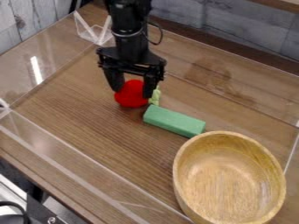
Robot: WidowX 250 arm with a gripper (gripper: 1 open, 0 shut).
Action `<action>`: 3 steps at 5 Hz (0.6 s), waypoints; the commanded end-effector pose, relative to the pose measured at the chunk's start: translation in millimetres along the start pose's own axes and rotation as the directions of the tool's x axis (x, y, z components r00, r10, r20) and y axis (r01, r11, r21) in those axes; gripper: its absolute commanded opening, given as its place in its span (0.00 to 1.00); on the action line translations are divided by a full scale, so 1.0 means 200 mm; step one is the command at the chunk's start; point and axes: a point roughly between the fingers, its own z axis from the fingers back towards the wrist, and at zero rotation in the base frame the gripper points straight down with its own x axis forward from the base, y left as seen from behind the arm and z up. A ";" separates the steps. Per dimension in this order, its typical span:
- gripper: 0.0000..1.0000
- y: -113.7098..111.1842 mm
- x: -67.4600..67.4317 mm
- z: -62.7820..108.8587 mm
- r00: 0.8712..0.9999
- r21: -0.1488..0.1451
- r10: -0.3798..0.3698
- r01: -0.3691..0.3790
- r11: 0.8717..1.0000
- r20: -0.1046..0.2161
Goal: Move the red fruit to the right
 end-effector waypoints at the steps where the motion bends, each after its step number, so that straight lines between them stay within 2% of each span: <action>1: 1.00 0.00 0.04 0.03 0.999 0.004 -0.009 0.009 1.000 0.042; 3: 1.00 0.00 0.05 0.03 0.999 0.005 -0.008 0.008 1.000 0.050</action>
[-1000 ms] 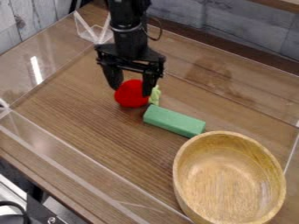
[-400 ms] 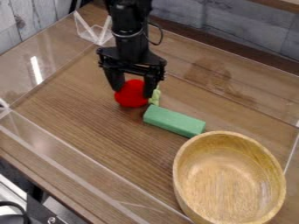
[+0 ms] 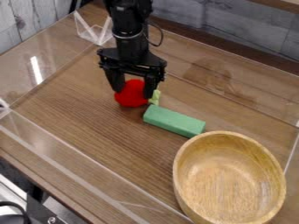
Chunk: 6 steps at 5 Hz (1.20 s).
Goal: Move the red fruit to the right
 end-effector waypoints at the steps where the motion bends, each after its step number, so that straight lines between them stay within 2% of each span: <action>1: 1.00 0.00 0.04 0.04 0.999 0.002 -0.006 0.006 1.000 0.043; 6: 1.00 0.02 0.05 0.04 0.998 0.007 -0.001 0.000 1.000 0.056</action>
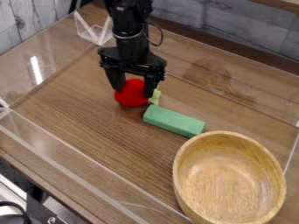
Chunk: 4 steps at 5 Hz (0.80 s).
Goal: Move the red fruit to the right
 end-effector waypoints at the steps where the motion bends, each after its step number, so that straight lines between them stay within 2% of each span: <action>1: 1.00 0.02 0.03 0.04 0.999 0.004 0.006 -0.006 1.000 0.039; 2: 0.00 0.02 0.03 0.03 0.999 0.007 0.007 -0.008 1.000 0.036; 3: 0.00 0.01 0.03 0.04 0.999 0.004 0.003 -0.003 1.000 0.039; 4: 0.00 0.00 0.03 0.15 0.997 -0.012 -0.004 0.005 1.000 0.075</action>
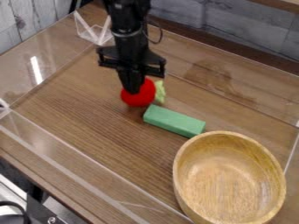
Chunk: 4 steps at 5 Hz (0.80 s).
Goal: Move the red fruit to the right
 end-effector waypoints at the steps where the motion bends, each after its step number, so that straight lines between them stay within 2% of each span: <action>1: 0.00 -0.03 0.03 0.20 0.995 -0.022 -0.025 0.027 0.999 0.094; 2: 0.00 -0.15 -0.05 0.26 0.987 -0.051 -0.118 0.124 0.991 0.106; 3: 0.00 -0.28 -0.16 0.27 0.969 -0.074 -0.227 0.235 0.969 0.101; 4: 0.00 -0.41 -0.26 0.25 0.939 -0.095 -0.334 0.341 0.935 0.086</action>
